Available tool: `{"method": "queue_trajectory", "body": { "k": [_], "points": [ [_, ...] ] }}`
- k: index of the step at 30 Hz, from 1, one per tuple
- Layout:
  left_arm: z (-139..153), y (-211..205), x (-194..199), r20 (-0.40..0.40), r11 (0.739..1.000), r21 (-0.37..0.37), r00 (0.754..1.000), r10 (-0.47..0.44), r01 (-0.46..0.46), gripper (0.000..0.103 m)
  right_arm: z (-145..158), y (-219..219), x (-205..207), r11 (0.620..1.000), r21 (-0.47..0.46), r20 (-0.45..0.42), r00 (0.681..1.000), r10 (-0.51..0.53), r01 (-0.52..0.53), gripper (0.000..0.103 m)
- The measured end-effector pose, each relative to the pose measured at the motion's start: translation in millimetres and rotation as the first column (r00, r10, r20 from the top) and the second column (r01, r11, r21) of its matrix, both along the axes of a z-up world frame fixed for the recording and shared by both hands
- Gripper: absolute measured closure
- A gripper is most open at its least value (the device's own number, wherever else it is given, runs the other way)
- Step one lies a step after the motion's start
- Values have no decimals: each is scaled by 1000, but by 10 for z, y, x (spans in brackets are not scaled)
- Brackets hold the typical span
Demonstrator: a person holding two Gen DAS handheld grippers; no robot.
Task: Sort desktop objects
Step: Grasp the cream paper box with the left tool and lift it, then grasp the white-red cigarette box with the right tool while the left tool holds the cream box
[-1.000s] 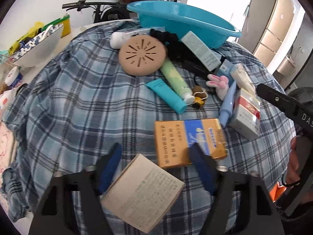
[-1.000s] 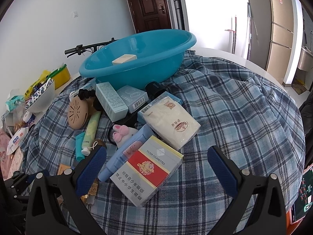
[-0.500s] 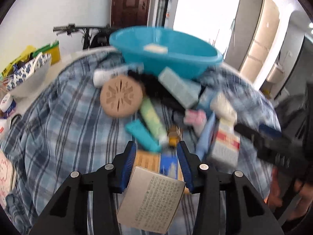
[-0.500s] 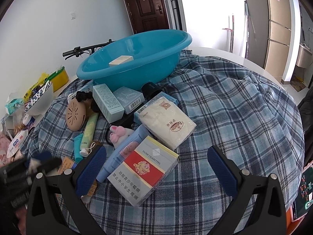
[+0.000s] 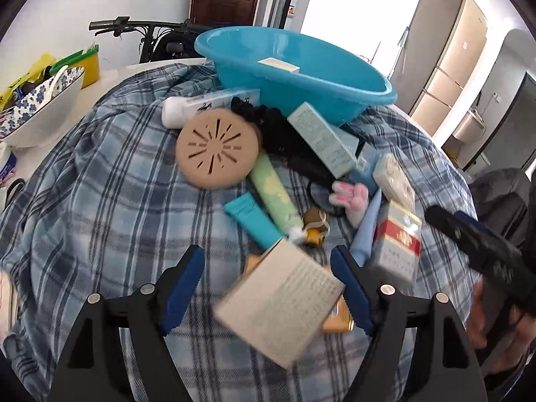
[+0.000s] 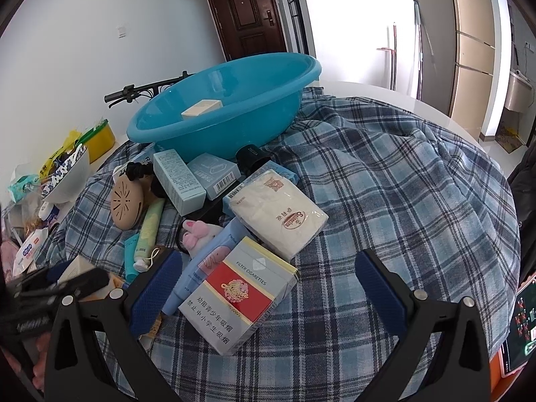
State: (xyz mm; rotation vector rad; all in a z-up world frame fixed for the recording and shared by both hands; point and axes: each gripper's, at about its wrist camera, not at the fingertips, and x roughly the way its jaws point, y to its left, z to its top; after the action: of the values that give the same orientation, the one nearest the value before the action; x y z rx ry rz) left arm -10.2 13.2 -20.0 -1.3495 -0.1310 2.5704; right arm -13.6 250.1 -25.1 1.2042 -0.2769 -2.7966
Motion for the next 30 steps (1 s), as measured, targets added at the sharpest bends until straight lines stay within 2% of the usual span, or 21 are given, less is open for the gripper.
{"method": "queue_trajectory", "body": {
  "k": [10, 14, 16, 19, 23, 30],
  "points": [
    [-27, 20, 218, 28, 998, -13, 998, -56, 56, 23, -13, -109, 10, 999, 29, 7, 999, 37, -37, 0],
    [-35, -17, 265, 25, 999, -28, 999, -30, 31, 23, -59, -113, -16, 999, 25, 23, 999, 40, -41, 0],
    [-29, -18, 256, 7, 999, -43, 1000, -16, 16, 37, -83, -129, -22, 998, 27, 31, 998, 47, -48, 0],
    [5, 43, 173, -31, 997, -84, 1000, -1, -1, 39, -108, -164, -14, 997, 32, 43, 997, 66, -67, 0],
    [40, 110, 68, -42, 999, -42, 999, -5, 3, 41, -124, -187, -1, 996, 32, 50, 996, 78, -80, 0],
    [67, 135, 58, -54, 999, -45, 999, -3, 1, 41, -259, -231, -63, 995, 41, 90, 993, 82, -86, 0]
  ]
}}
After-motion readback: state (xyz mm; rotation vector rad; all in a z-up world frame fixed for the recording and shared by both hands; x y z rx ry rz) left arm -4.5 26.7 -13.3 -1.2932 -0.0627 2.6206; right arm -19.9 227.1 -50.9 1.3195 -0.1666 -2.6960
